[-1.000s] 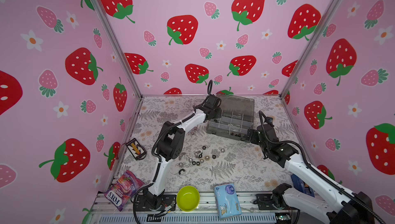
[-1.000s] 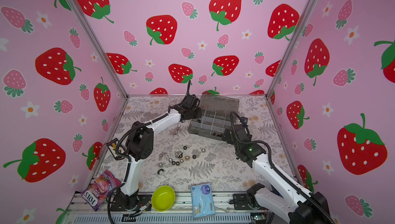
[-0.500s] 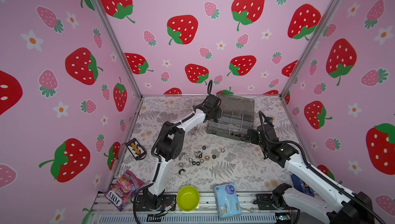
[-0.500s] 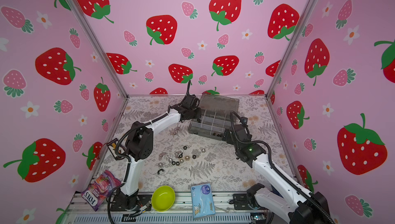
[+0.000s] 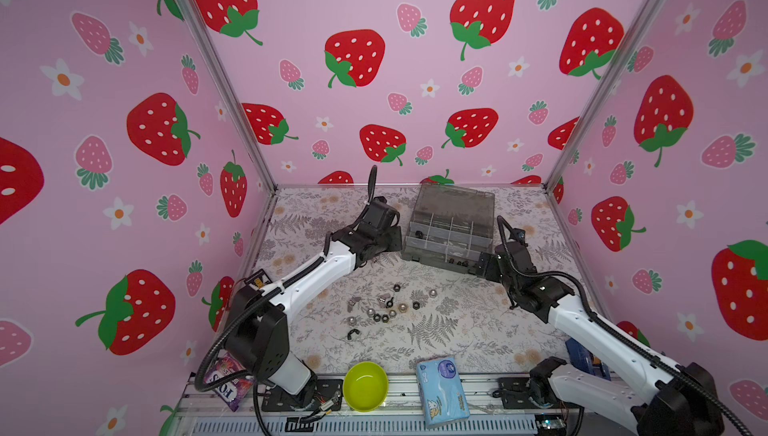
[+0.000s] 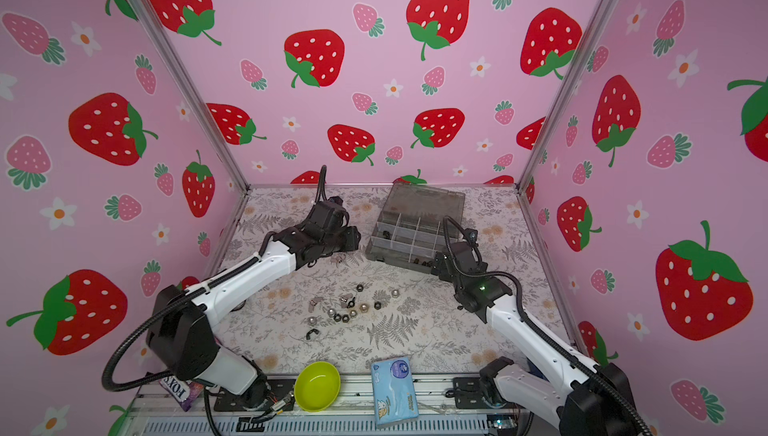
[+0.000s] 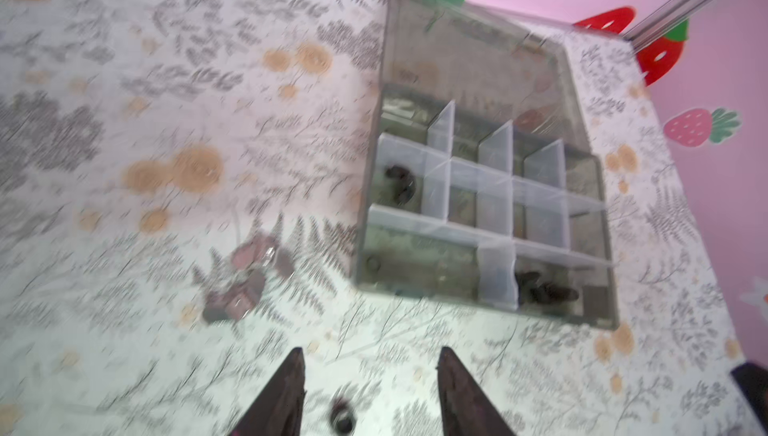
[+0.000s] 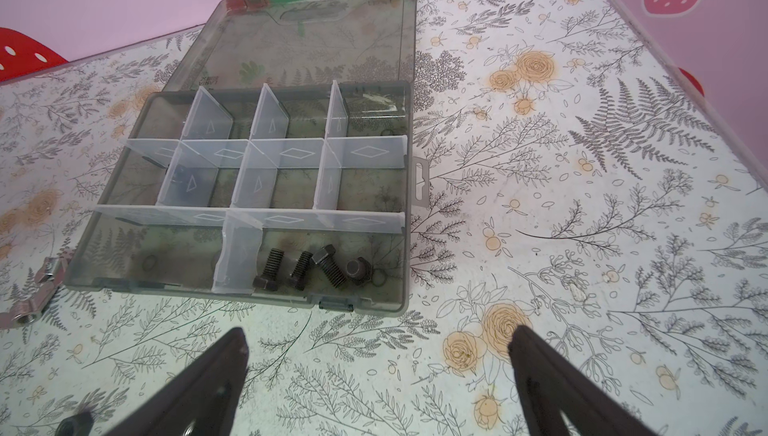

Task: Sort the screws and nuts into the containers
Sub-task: 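Move the left gripper back over the nut pile nearer the robot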

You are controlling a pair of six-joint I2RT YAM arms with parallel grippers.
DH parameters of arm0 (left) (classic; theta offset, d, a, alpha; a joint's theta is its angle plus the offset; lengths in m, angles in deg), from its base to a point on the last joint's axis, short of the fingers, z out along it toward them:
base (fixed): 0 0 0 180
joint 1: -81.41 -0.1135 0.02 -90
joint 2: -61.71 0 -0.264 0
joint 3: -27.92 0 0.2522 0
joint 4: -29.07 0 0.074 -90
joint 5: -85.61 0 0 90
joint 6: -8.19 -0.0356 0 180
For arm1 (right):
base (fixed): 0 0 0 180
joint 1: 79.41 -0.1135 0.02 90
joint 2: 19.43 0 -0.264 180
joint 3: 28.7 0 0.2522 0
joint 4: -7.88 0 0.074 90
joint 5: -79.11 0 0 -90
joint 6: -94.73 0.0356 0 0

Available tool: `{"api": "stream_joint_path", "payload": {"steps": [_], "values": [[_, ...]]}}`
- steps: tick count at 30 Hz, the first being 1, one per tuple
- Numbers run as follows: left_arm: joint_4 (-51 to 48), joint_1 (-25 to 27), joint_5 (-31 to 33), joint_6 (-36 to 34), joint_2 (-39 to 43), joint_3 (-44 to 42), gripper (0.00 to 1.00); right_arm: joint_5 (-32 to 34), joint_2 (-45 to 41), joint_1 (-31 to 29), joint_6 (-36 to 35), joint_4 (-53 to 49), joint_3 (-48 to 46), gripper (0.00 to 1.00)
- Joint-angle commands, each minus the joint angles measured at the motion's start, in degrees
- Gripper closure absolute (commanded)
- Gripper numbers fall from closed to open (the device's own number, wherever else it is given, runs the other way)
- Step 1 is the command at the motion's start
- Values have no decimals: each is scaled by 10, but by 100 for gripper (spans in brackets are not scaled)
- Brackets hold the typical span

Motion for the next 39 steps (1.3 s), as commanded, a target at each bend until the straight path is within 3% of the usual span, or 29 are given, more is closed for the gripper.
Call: {"api": "stream_joint_path", "payload": {"steps": [1,4,9,17,28,39], "values": [[-56,1,64,47,81,-87,38,-7,12,-1,0,-5,15,0],[-91,2,78,96,169,-172,32,-13,16,-5,-4,-2,15,0],[-155,8,63,175,292,-282,31,-17,16,-10,-1,5,11,0],[-244,43,46,260,383,-367,45,-20,36,-15,4,12,20,0],[-204,78,35,251,313,-398,57,-5,52,-18,1,12,32,0],[-139,89,24,229,227,-396,58,2,55,-18,4,14,29,0]]}}
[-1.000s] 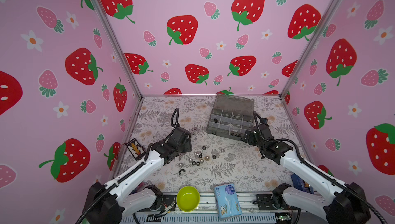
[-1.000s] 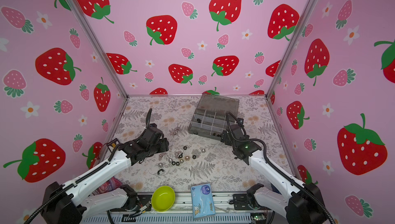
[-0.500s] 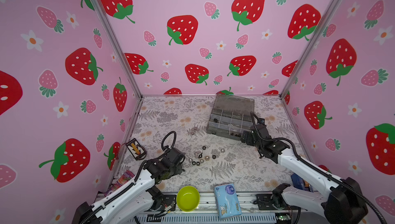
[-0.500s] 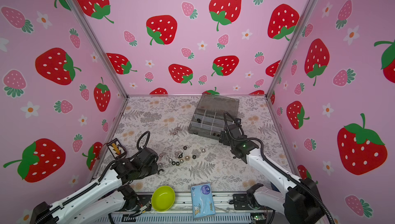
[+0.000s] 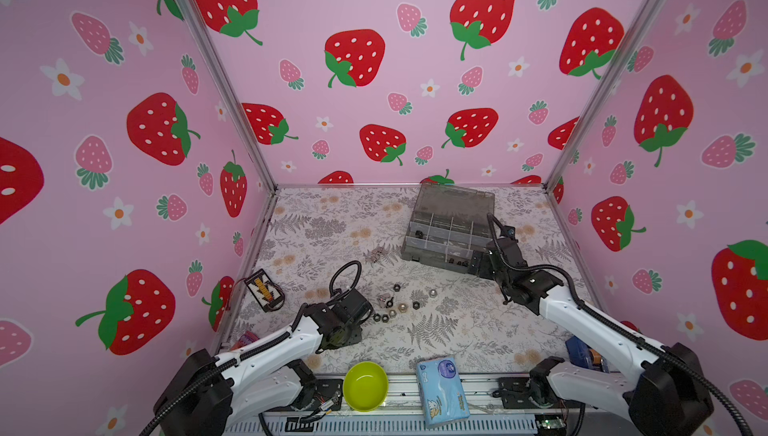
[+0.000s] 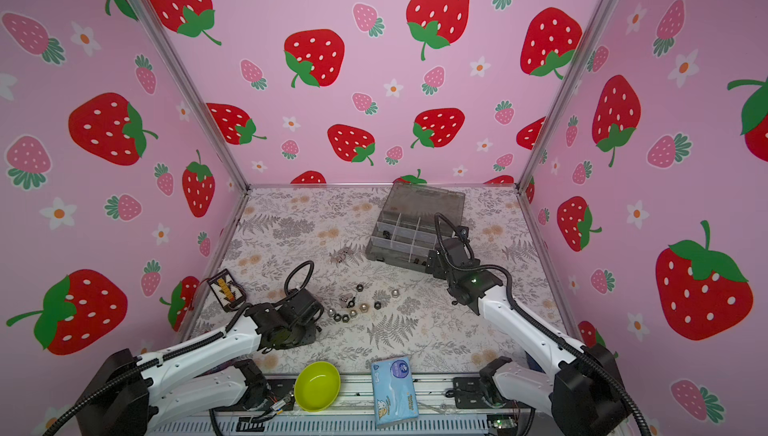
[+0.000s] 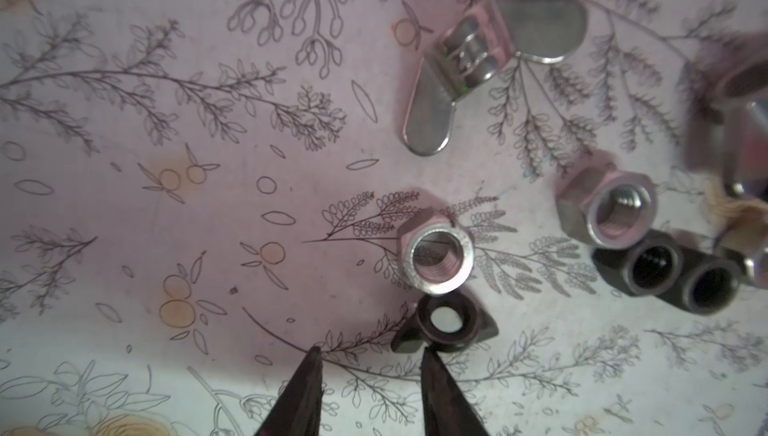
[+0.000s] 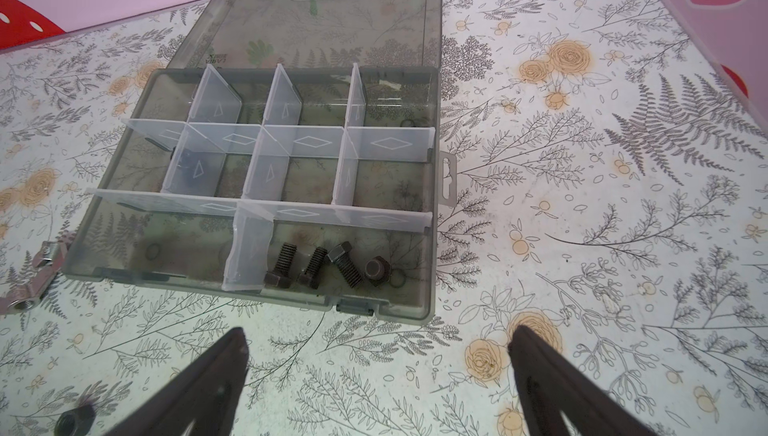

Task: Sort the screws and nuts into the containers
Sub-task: 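Move the left gripper back over the nut pile nearer the robot, then lower the left gripper onto a black wing nut among the silver nuts and close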

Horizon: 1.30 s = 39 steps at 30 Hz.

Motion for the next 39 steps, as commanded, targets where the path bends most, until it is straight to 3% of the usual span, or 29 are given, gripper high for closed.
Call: {"api": "stream_joint_path", "payload": {"steps": [1,12,22,31,36,39], "values": [[15,3,4,-4,-12,3,58,14,6,-4,8,1,8,0],[31,3,6,-14,-34,8,55,15,10,-4,7,4,6,0],[64,2,22,-43,-104,39,53,15,9,-4,7,2,3,0],[78,2,28,-51,-151,49,69,20,7,-4,7,-3,6,0],[86,2,32,-57,-161,53,70,22,-2,-4,8,-3,1,1],[83,2,37,-62,-168,62,65,20,-6,-4,8,-3,-2,0]]}}
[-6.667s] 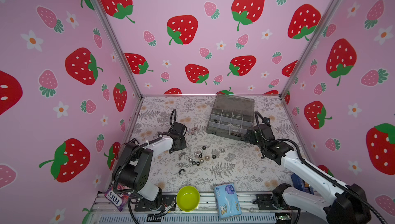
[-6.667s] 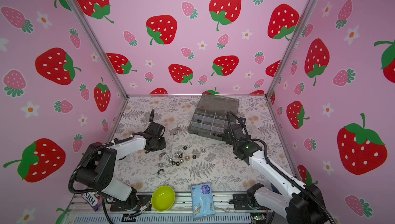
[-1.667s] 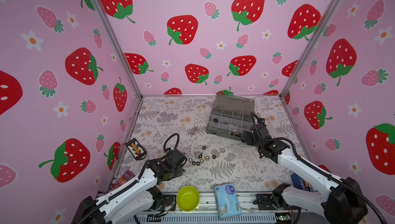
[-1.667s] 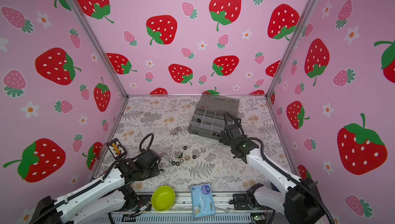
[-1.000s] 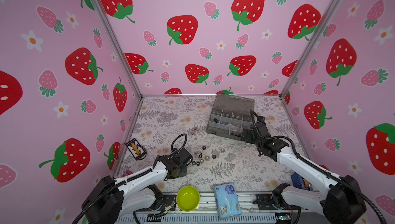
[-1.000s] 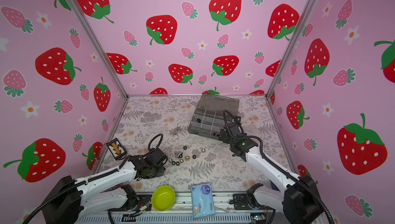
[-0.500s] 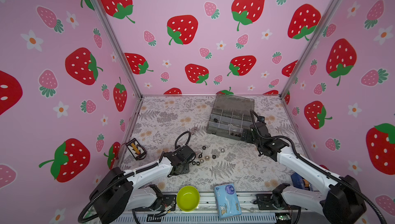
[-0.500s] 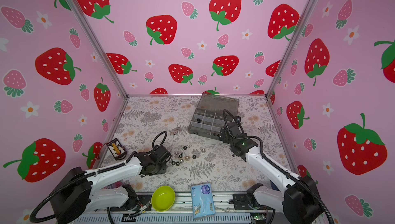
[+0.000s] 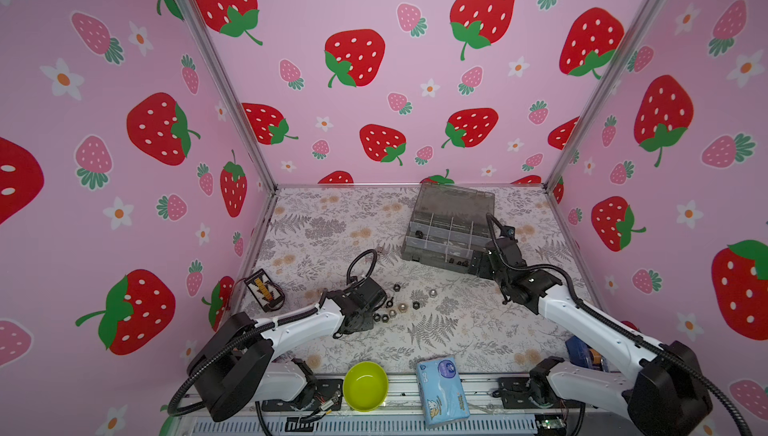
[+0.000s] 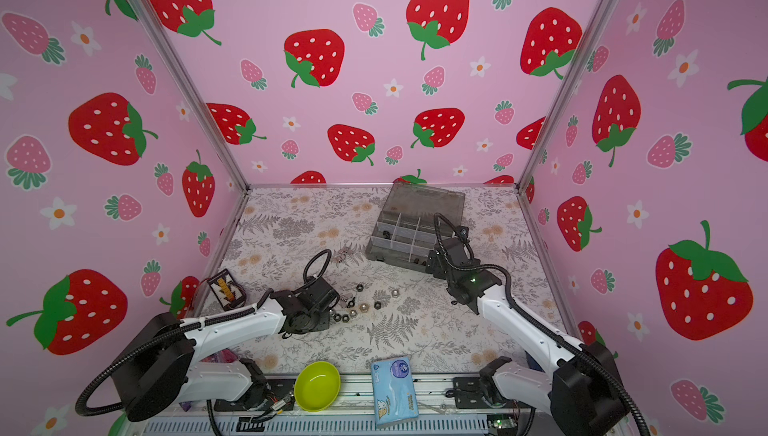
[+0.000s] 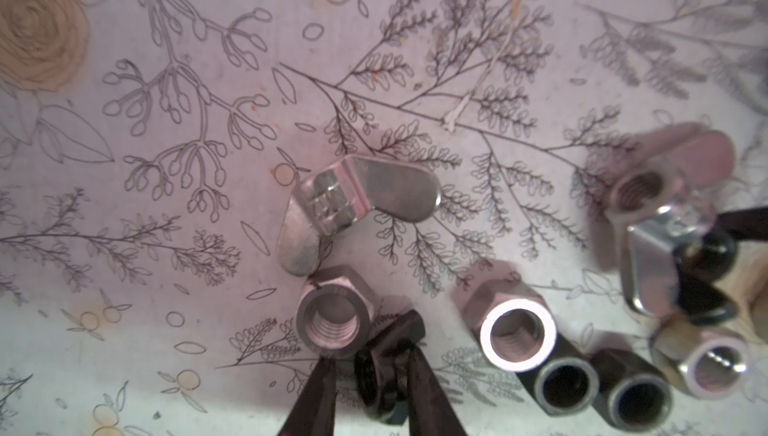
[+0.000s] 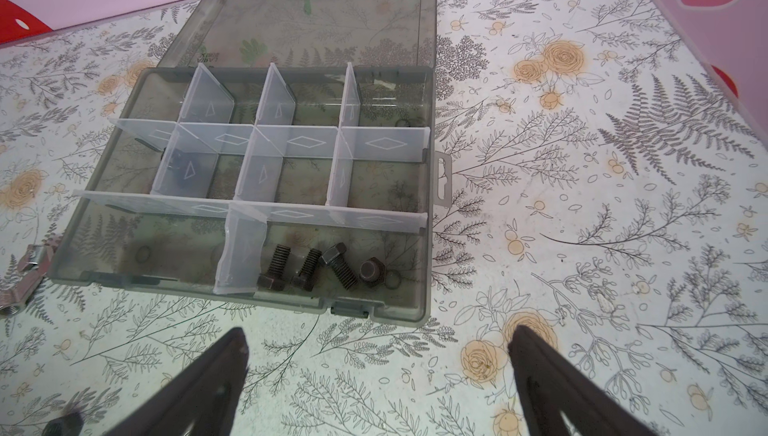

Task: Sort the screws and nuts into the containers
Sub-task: 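Lower the left gripper onto a black wing nut among the silver nuts and close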

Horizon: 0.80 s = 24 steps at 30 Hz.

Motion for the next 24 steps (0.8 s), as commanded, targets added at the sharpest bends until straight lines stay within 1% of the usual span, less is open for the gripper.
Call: {"api": "stream_joint_path", "payload": {"steps": [1,6,9,12,16,18,22,24], "values": [[-5,1,0,-5,-23,0,63,13,-12,-3,8,-5,-2,0],[2,0,2,-9,-32,8,63,19,-20,-4,9,-12,-6,0],[0,0,3,-8,-41,12,70,21,-25,-3,13,-15,-9,0],[-7,0,2,-8,-45,14,73,22,-25,-3,13,-14,-11,0],[-14,0,3,-7,-41,14,78,22,-20,-3,12,-11,-10,0],[-18,0,4,-6,-38,14,83,21,-17,-3,12,-10,-10,0],[-21,0,4,-5,-39,15,86,20,-11,-3,11,-6,-9,0],[-20,0,1,-6,-42,16,90,20,-11,-3,12,-5,-10,0]]}}
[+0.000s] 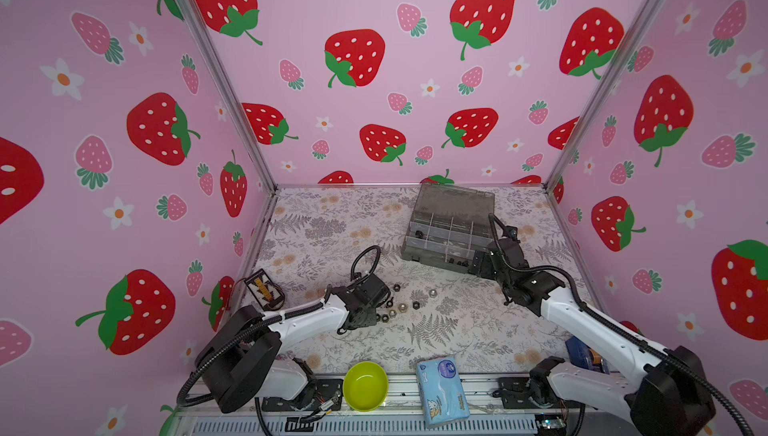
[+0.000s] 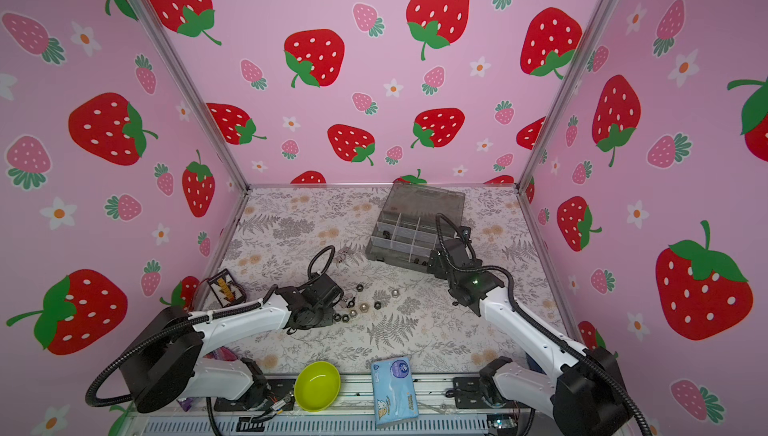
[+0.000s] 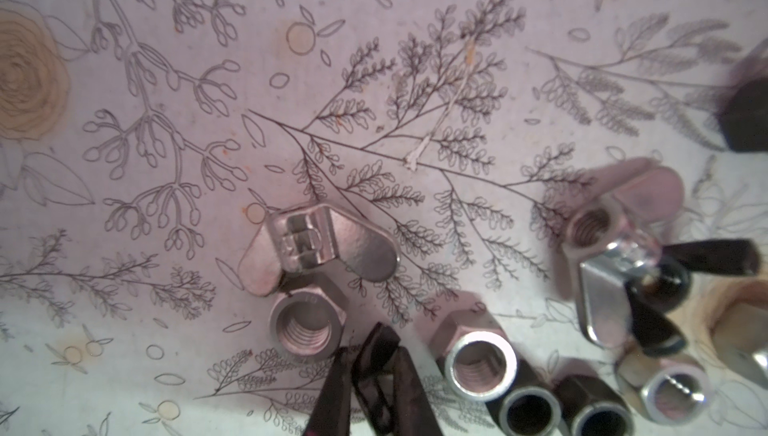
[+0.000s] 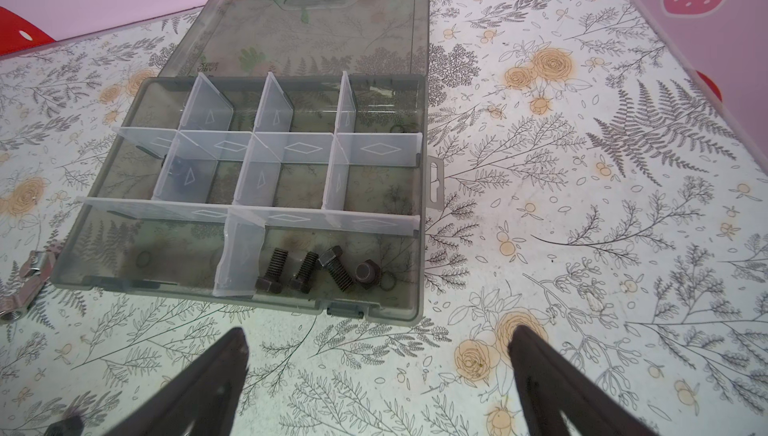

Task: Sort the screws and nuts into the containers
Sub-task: 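Lower the left gripper onto a black wing nut among the silver nuts and close, then carry the black wing nut with the left gripper over the box and release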

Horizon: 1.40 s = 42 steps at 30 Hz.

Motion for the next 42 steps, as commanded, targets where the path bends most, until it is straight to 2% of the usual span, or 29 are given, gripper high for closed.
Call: {"api": "stream_joint_path", "payload": {"steps": [1,2,3,4,10,24,28,35,42], "values": [[-33,0,-9,5,-19,-4,92,11,4,-4,12,-1,-7,0],[-35,0,-11,5,-20,-2,93,11,3,-4,11,-2,-7,0],[-38,1,-11,5,-22,0,99,11,2,-4,12,-3,-7,0],[-39,0,-12,4,-22,0,100,12,1,-4,12,-4,-8,0],[-39,0,-17,13,-2,-8,100,15,-4,-4,12,-11,-6,0],[-3,-2,-14,17,100,-58,100,11,-9,-4,16,-10,-6,0],[1,-9,-19,17,100,-62,100,11,-13,-4,18,-12,-7,0],[5,-13,-29,10,92,-53,100,12,-16,-4,17,-12,-8,0],[-14,-13,-28,-8,120,-2,100,15,-20,-4,16,-12,-10,0]]}}
